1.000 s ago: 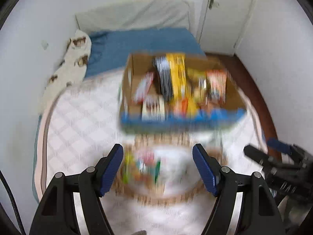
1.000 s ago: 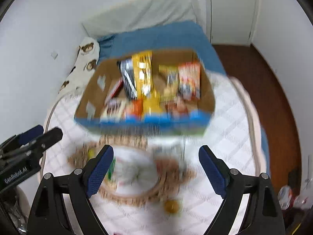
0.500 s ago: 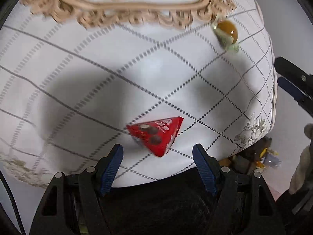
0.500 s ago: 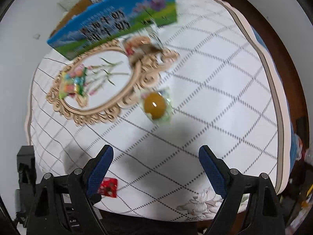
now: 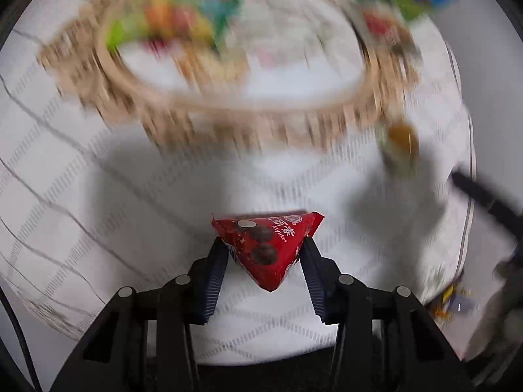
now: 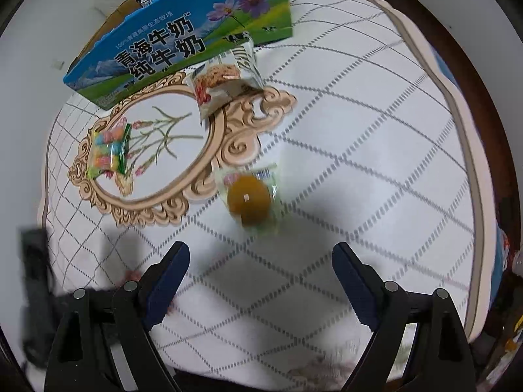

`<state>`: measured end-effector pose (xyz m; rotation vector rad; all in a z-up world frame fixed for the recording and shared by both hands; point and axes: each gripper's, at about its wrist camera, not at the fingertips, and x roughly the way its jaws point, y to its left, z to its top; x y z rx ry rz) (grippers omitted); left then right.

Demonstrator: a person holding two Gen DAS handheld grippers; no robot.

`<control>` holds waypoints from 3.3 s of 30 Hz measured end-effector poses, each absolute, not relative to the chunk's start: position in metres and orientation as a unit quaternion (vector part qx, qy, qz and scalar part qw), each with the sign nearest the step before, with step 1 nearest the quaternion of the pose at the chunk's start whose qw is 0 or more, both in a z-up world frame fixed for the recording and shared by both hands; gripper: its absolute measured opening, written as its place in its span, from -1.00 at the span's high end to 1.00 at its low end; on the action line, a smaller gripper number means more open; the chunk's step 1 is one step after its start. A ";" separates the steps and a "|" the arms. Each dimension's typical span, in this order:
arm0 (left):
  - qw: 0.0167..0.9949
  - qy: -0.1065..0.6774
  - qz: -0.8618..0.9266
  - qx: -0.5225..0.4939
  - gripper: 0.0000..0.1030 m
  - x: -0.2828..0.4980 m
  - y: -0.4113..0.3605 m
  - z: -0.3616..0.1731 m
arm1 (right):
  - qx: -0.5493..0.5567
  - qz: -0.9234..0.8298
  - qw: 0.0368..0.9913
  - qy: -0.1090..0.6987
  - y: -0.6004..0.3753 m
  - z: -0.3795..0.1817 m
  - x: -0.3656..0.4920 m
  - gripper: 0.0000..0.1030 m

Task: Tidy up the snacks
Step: 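Grasp the red triangle candy with the left tool while the right tool grasps the round bun packet, then carry both packets into the box and open both tools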

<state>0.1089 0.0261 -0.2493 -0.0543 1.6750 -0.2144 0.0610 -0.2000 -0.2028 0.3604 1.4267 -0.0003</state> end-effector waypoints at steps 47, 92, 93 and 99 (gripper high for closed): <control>0.669 0.724 -0.161 -0.046 -0.06 0.205 0.006 -0.205 | 0.143 0.049 0.802 0.577 -0.166 -0.134 0.145 -0.16; 0.736 0.676 -0.029 0.038 -0.63 0.405 0.012 -0.184 | 0.086 -0.046 0.771 0.629 -0.222 -0.156 0.353 -0.84; 0.738 0.673 -0.033 0.040 -0.73 0.404 0.010 -0.184 | 0.085 -0.044 0.770 0.630 -0.221 -0.157 0.354 -0.86; 0.750 0.660 -0.039 0.030 -0.74 0.403 0.004 -0.177 | 0.076 -0.044 0.770 0.632 -0.212 -0.162 0.356 -0.88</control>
